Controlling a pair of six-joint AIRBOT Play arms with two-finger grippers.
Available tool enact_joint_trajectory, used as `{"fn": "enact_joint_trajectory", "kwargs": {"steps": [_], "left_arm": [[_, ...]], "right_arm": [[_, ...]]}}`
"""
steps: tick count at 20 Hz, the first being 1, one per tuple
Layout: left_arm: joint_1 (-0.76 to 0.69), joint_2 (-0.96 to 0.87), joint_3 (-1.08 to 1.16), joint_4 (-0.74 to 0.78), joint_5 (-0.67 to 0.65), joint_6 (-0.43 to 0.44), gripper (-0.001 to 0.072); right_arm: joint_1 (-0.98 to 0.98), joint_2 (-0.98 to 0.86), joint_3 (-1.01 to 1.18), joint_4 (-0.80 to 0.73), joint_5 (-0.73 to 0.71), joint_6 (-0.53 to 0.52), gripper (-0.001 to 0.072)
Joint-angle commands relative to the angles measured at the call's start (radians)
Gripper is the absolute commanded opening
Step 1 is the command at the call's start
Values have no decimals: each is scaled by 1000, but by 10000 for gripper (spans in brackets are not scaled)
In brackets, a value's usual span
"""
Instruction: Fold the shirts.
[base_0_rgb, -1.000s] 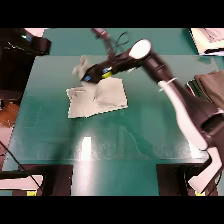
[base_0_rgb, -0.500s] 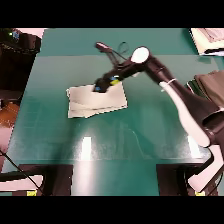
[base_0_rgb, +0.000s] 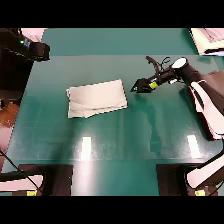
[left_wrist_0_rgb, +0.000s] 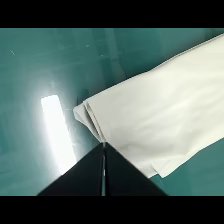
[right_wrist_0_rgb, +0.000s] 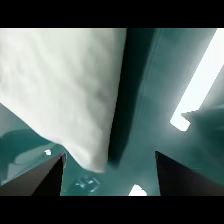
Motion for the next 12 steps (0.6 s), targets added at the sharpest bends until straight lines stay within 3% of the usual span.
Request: {"fn": "enact_joint_trajectory", "kwargs": {"steps": [1,7,8,9,10,12], "left_arm": [[1,0,-11,-10,14,1,26],[1,0,-11,-13,12,8,26],[1,0,-11,-14,12,8,26],[1,0,-11,-14,13,8,26],[1,0,-11,-15,12,8,26],[1,0,-11,-23,12,8,26]], "right_arm": [[29,-93,37,95,-6,5,640],[216,-236,177,206,-103,22,636],[241,-246,186,223,-124,22,600],[265,-255,193,237,-145,21,527],[286,-260,202,234,-160,19,410],[309,-261,220,233,-171,-33,15]]}}
